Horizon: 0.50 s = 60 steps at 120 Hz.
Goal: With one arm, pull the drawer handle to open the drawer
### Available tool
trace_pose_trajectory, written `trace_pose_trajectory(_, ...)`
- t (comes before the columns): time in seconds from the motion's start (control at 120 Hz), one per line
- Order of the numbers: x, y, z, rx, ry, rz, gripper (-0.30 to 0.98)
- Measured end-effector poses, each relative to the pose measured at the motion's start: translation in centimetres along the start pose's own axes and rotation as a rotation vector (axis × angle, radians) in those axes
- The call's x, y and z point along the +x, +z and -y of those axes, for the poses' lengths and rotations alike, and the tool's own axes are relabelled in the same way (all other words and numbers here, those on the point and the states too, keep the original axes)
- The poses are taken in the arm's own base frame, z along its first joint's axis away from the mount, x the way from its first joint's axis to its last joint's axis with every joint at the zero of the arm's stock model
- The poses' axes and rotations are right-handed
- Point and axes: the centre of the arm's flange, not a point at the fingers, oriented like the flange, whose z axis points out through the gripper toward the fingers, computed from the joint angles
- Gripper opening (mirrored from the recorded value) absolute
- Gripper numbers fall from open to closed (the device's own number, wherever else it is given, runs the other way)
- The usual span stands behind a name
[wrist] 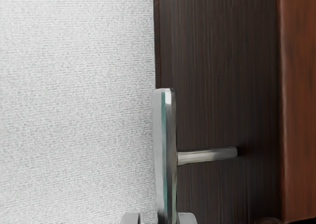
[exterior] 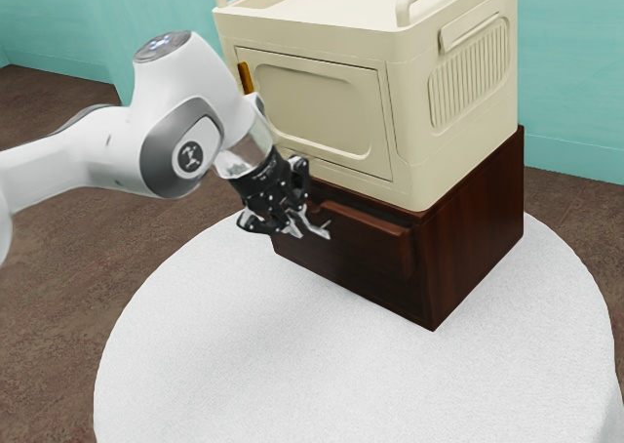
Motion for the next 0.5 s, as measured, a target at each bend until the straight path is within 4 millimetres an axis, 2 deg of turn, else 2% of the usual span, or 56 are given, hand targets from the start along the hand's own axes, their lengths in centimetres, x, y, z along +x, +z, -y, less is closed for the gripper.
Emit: trace_pose_trajectory(0.5, 0.0, -1.1, 2.6, 0.008, -0.011, 0.006, 0.02)
